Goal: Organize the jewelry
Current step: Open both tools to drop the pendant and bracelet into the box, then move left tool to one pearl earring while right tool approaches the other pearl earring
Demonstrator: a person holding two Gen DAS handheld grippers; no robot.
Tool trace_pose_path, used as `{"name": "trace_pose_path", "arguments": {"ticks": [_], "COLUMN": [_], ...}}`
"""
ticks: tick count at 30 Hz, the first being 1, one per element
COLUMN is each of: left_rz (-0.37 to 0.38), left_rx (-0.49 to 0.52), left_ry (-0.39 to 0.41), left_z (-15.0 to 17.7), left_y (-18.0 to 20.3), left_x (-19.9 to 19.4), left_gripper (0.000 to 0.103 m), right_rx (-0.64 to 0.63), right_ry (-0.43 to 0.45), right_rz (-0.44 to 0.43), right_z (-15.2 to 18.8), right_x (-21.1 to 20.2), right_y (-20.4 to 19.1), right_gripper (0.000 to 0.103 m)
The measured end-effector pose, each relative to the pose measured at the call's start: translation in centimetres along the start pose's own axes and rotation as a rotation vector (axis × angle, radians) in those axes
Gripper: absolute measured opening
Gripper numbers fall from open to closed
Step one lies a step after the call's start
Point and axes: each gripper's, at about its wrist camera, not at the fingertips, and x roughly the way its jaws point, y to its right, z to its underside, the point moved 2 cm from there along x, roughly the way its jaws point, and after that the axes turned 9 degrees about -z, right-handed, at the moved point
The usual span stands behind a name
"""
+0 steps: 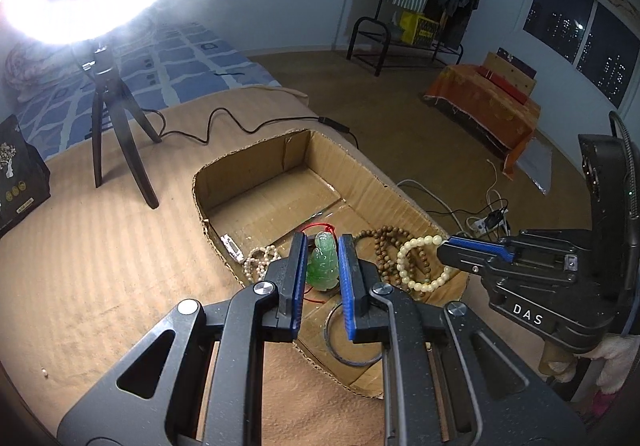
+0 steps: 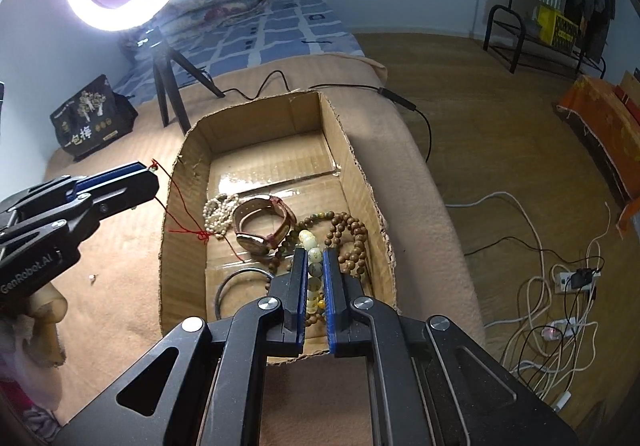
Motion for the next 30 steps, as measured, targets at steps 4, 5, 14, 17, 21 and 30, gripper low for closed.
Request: {"name": "trace_pose_path", "arguments": {"ticks": [4, 5, 14, 17, 21, 30], "left_rz": [-0.003, -0.003, -0.017, -0.026, -0.043, -0.068], "left_rx": [-0.001, 0.0, -0.008, -0.009, -0.012, -0.024], "left_ry": [-0.006, -0.006, -0.007, -0.012, -0.013, -0.007], "left_z": [0.1, 0.1, 0.2, 0.2, 0.3, 0.6], "left_y": [0.0, 0.1, -0.2, -0.5, -0.8, -1.6], "left_x": [0.3, 0.3, 0.5, 0.4, 0.2, -0.4], "left_gripper": [0.014, 0.014, 0.014, 0.014, 0.045, 0.056], "right_rx": [-0.005, -0.005, -0.004, -0.006, -0.003, -0.003], "right_ry": [-0.005, -0.005, -0.005, -0.005, -0.005, -0.017], "right_rz": [0.0, 0.001, 0.0, 0.003, 0.004, 0.063], "right_z": [0.0, 0.0, 0.0, 0.1, 0.3, 0.3], "right_x": [0.1, 0.1, 0.2, 0.2, 0.2, 0.3], "right_y": [-0.1, -0.1, -0.2, -0.2, -0.3, -0.6], "right_gripper": [0.006, 0.006, 0.006, 0.017, 0.043, 0.063]}}
